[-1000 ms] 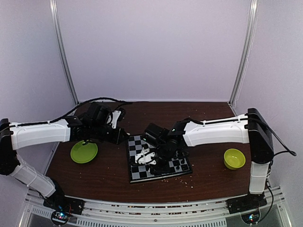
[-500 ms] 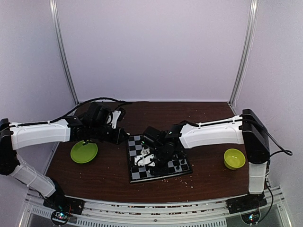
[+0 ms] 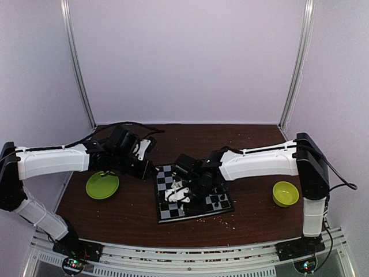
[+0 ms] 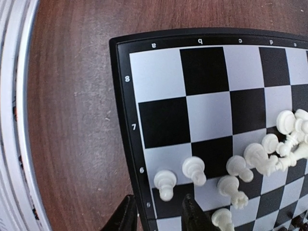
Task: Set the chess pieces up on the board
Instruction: Place the pawn on the chessboard, then pass from the left arm to the right
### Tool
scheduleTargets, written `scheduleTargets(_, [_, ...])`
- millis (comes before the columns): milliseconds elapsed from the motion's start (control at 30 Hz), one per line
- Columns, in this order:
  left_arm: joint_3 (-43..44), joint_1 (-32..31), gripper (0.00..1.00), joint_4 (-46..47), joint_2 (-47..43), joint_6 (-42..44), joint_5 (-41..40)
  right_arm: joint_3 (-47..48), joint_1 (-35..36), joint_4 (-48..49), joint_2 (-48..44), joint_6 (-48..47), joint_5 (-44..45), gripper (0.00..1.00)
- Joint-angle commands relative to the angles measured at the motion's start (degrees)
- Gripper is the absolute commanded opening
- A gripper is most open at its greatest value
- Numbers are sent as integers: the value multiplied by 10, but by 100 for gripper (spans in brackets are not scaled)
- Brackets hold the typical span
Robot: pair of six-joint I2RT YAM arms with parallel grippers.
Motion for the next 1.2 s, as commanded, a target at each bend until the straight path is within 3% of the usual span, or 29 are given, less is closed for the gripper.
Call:
scheduleTargets(0, [70, 4, 0, -87, 30, 58, 56, 12, -17, -51, -90, 0, -29, 33])
scheduleTargets(167, [135, 5, 0, -178, 72, 106, 192, 8, -47, -55, -173, -18, -61, 32])
scheduleTargets(300, [168, 5, 0, -238, 96, 144, 308, -3, -55, -14, -217, -70, -26, 31])
scheduleTargets(467, [200, 5, 0, -286, 129, 173, 433, 23, -54, -7, -208, -122, -13, 30])
scheduleTargets(633, [202, 5, 0, -288, 144, 175, 524, 43, -37, -18, -191, -172, -23, 38])
scheduleTargets(933, [210, 4, 0, -289, 166, 172, 601, 51, 12, -2, -169, -211, 13, 46])
scheduleTargets(1167, [222, 4, 0, -290, 181, 170, 624, 57, 35, 4, -148, -223, 49, 43])
